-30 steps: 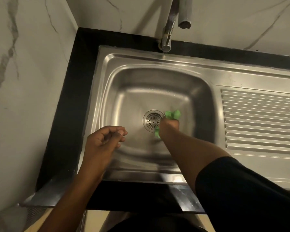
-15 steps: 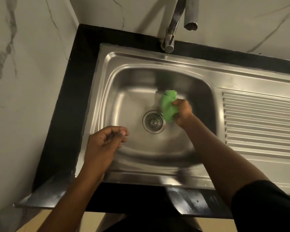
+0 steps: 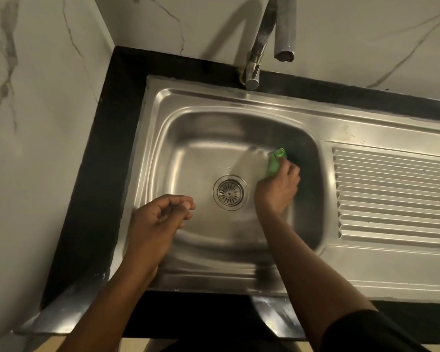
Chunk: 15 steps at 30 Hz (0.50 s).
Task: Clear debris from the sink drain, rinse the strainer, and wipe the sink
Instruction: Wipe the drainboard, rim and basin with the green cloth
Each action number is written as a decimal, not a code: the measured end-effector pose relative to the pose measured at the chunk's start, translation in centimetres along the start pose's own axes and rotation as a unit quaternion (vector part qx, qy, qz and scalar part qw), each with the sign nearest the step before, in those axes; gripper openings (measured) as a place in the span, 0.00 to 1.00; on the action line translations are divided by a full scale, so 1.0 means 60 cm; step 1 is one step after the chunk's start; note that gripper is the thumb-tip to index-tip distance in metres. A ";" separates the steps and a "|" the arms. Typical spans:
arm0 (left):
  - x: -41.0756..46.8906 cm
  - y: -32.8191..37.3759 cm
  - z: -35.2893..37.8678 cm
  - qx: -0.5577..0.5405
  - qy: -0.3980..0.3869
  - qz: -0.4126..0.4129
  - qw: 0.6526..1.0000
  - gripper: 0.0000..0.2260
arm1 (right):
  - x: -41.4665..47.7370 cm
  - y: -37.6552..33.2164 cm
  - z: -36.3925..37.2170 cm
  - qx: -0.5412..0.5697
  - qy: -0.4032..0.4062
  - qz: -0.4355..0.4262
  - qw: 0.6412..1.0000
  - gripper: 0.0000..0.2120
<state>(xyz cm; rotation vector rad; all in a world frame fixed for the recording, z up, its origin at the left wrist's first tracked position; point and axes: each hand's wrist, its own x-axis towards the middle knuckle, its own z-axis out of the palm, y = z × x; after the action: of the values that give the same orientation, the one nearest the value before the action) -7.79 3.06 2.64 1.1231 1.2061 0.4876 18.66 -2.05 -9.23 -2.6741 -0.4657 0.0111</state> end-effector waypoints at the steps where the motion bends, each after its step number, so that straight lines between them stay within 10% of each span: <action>1: 0.001 0.000 0.000 0.002 -0.001 0.001 1.000 0.06 | -0.003 -0.003 0.007 -0.026 -0.039 -0.028 0.999 0.29; 5: 0.002 -0.004 -0.011 0.003 -0.005 0.011 1.000 0.07 | 0.024 0.026 0.034 -0.057 -0.186 0.031 0.980 0.36; 15: 0.003 -0.030 -0.036 0.000 0.006 0.005 1.000 0.07 | 0.032 -0.070 0.130 0.067 -0.156 0.007 0.986 0.29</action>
<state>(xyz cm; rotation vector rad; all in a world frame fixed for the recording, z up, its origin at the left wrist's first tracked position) -10.11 3.35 1.08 1.1284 1.2118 0.5038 18.51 5.35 -14.48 -2.5509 -0.5201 0.4540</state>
